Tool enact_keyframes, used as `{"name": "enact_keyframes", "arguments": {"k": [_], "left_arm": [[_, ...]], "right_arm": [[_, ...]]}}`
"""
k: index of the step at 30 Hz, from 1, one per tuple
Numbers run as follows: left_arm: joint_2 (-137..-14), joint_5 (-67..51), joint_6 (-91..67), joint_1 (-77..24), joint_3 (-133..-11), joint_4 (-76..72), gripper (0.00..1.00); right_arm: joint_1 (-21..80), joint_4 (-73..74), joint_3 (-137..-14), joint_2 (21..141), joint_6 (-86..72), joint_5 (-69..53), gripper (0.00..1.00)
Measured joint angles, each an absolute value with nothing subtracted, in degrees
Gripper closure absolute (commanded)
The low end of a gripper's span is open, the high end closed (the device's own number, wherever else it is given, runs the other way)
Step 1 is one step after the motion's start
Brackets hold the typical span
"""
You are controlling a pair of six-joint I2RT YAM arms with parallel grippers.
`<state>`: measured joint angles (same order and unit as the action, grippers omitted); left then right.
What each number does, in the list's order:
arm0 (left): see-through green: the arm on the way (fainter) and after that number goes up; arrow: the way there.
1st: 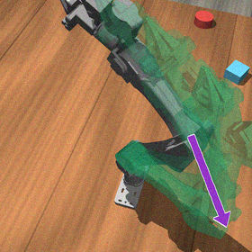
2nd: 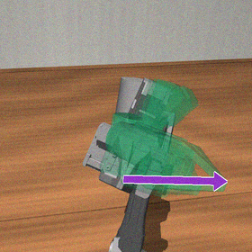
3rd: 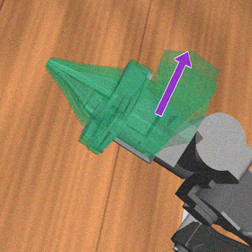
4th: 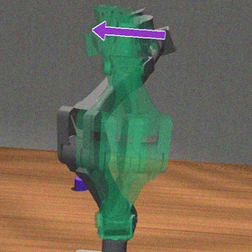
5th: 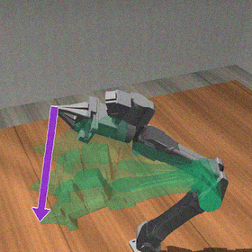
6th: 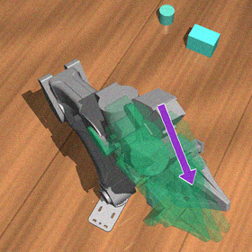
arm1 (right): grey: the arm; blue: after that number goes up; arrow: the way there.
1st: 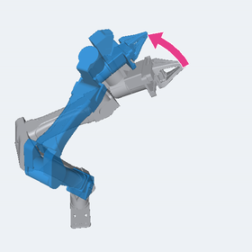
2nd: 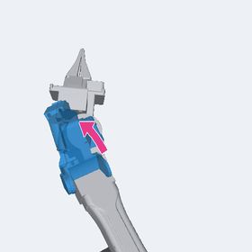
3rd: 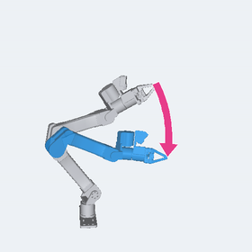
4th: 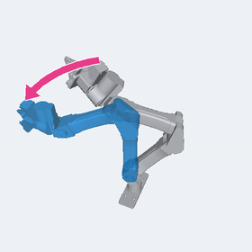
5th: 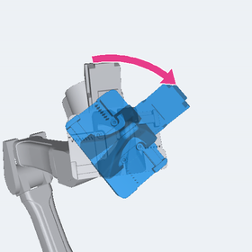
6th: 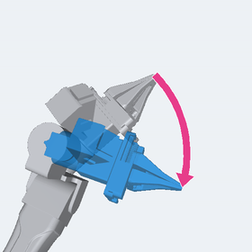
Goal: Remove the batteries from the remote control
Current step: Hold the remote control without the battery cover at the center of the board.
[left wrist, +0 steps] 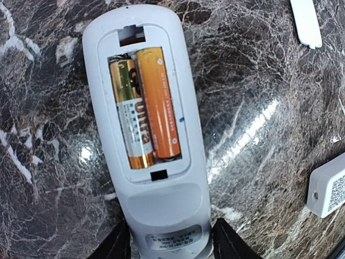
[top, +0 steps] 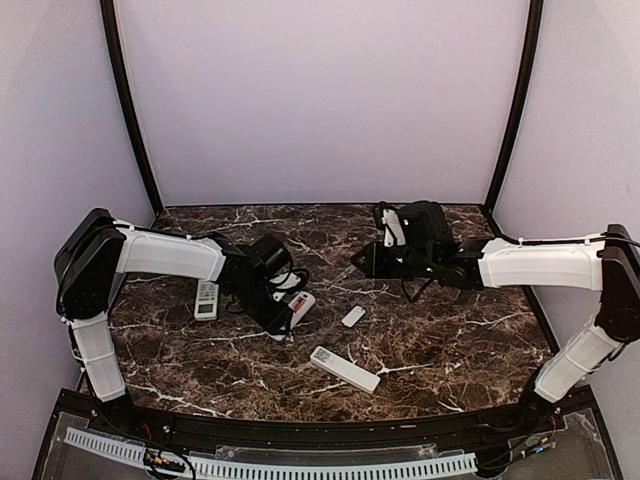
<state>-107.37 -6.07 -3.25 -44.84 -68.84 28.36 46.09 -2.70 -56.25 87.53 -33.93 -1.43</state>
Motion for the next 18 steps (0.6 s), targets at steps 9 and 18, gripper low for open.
{"name": "enact_keyframes", "arguments": {"k": [9,18], "left_arm": [[-107.7,-5.0,-2.3,-45.0,-68.8,28.3,0.54],[-107.7,-4.6,-1.8,-45.1,-69.0,28.4,0.6]], "right_arm": [[46.1,-3.0,-56.2,88.9,-34.5,-1.7,1.0],[46.1,-3.0,-57.6,92.8,-33.3,-3.9,1.0]]}}
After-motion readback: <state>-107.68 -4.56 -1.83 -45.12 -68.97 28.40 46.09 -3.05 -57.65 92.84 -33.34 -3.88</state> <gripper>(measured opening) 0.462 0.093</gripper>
